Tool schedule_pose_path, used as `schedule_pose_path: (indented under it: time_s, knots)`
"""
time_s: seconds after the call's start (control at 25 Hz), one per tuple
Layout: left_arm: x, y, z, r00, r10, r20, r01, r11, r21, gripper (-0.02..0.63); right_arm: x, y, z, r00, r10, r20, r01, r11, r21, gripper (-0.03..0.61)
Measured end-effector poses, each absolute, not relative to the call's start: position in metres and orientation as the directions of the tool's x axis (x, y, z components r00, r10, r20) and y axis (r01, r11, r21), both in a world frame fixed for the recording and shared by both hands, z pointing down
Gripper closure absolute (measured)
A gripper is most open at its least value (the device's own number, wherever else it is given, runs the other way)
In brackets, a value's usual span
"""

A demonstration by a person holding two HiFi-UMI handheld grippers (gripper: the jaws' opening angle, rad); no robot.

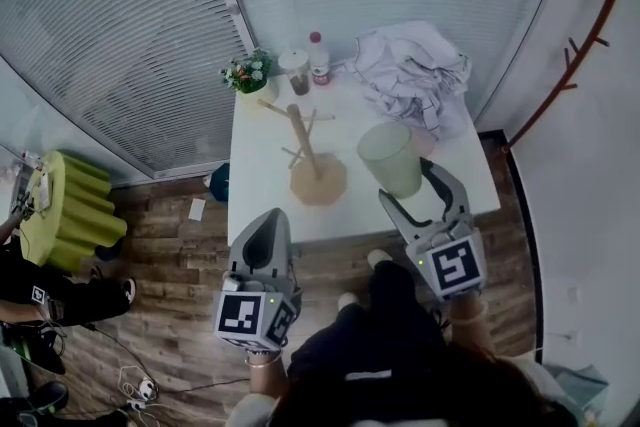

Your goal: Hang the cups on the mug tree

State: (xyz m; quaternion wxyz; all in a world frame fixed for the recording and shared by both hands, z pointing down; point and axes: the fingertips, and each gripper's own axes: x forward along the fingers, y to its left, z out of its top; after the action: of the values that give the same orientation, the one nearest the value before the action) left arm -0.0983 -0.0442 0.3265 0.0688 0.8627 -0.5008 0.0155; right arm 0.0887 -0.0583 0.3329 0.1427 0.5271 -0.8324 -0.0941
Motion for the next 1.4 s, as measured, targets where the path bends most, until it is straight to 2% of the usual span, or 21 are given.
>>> schedule_pose_path:
  time_s: [0.28, 0.76, 1.4]
  knots:
    - [-0.094, -0.068, 0.325, 0.398, -0.912, 0.098, -0.914, -0.386, 0.121, 0.614, 0.094, -0.093, 0.339, -0.481, -0.858, 0.180, -0.775, 0.512, 0.371, 0.287]
    - [-0.086, -0.084, 0.336, 0.306, -0.942, 0.136, -0.949, -0.289, 0.128, 0.614, 0.072, -0.127, 0.369, -0.585, -0.728, 0.359, -0.607, 0.686, 0.401, 0.287]
    - [-0.096, -0.090, 0.342, 0.263, -0.955, 0.140, -0.959, -0.242, 0.149, 0.614, 0.042, -0.138, 0.371, -0.621, -0.648, 0.441, -0.511, 0.761, 0.399, 0.290]
